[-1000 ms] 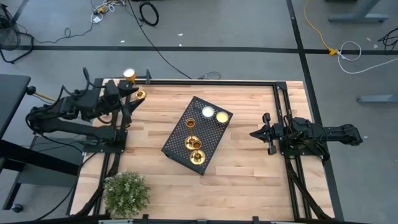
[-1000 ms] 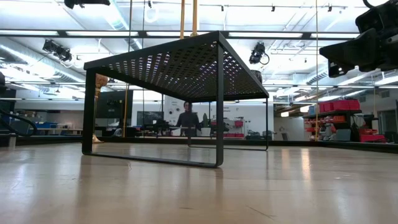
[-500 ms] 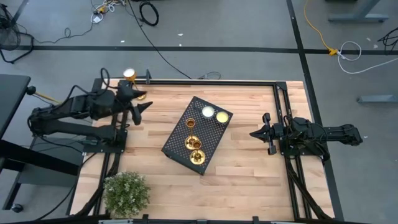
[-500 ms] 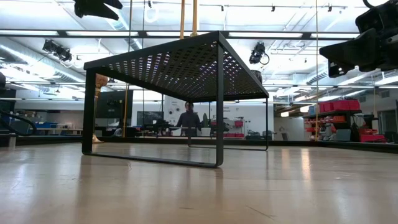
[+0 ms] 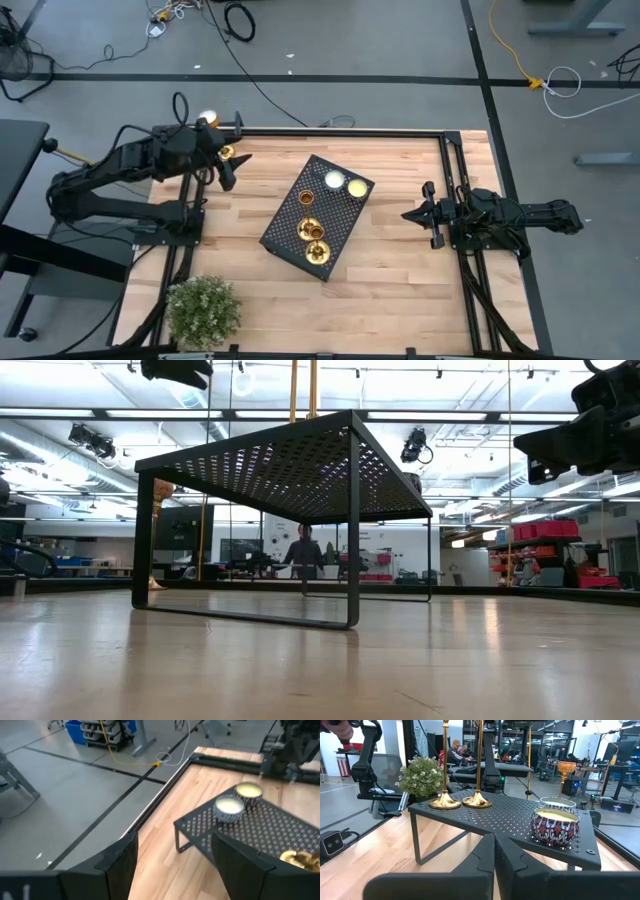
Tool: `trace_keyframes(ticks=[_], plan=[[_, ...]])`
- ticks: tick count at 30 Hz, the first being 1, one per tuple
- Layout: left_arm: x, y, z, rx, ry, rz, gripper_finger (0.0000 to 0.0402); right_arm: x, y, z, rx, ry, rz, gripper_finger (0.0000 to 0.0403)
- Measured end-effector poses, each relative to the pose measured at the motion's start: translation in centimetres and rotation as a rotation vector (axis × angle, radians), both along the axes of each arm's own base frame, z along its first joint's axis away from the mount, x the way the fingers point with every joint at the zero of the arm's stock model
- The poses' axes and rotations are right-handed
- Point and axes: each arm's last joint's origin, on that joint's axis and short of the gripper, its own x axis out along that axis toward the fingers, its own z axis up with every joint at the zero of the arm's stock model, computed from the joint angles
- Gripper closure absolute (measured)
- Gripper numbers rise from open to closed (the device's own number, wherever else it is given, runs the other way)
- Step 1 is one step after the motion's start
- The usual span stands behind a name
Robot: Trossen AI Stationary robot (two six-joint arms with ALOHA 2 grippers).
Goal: Stock candles on shelf
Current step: Put the orange scented candle on the shelf
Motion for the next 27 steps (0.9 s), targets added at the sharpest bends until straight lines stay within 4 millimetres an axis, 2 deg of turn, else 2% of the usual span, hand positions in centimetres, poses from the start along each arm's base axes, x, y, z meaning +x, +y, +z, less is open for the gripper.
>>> trace_keyframes(ticks=[7, 11, 19, 23, 27], plan=[[-0.8, 0.2, -1.2, -0.056, 0.122, 0.05, 0.0149, 0.0, 0.0, 0.0, 0.0, 0.0, 0.0, 0.0396], [-1.4, 0.6, -1.7, -0.088, 0.169, 0.141, 0.0146, 0.0, 0.0, 0.0, 0.0, 0.0, 0.0, 0.0396], [-2.4, 2.2, -2.6, -0.103, 0.278, 0.35, 0.0089, 0.0, 0.0, 0.0, 0.0, 0.0, 0.0, 0.0396], [-2.4, 3.0, -2.8, -0.155, 0.292, 0.365, 0.0063, 0.0, 0.0, 0.0, 0.0, 0.0, 0.0, 0.0396], [-2.6, 4.0, -2.5, -0.193, 0.345, 0.366, 0.0054, 0.0, 0.0, 0.0, 0.0, 0.0, 0.001, 0.0396]])
